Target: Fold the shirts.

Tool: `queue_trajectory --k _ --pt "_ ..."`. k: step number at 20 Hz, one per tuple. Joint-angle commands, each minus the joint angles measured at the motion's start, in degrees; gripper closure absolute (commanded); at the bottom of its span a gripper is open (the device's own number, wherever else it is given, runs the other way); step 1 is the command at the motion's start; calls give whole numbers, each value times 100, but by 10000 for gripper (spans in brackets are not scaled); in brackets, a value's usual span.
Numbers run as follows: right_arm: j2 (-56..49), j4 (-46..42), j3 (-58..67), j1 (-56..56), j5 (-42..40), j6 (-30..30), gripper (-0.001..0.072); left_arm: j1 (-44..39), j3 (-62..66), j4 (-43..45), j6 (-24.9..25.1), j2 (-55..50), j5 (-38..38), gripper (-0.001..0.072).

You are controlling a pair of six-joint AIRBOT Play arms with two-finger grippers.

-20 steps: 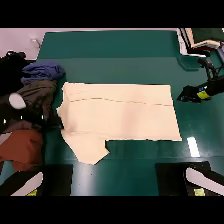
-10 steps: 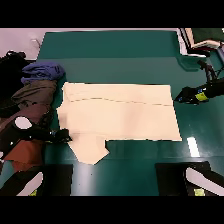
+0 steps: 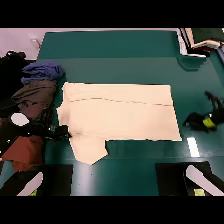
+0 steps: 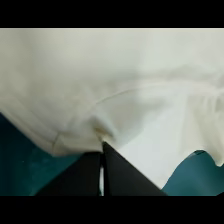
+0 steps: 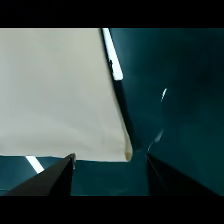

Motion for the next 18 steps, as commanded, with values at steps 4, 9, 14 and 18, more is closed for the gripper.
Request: queue_trajectory --k 4,9,14,18 --pt "-326 1176 -1423 -1211 -328 -407 306 2 92 11 57 2 111 687" --pt "-584 1421 -1040 -321 -848 -411 528 2 98 11 57 4 37 688" --pt "-166 365 -352 494 -256 -212 699 2 153 490 -247 863 -590 689" --pt "857 -719 -76 662 485 -197 699 2 299 374 -739 1943 -1836 688"
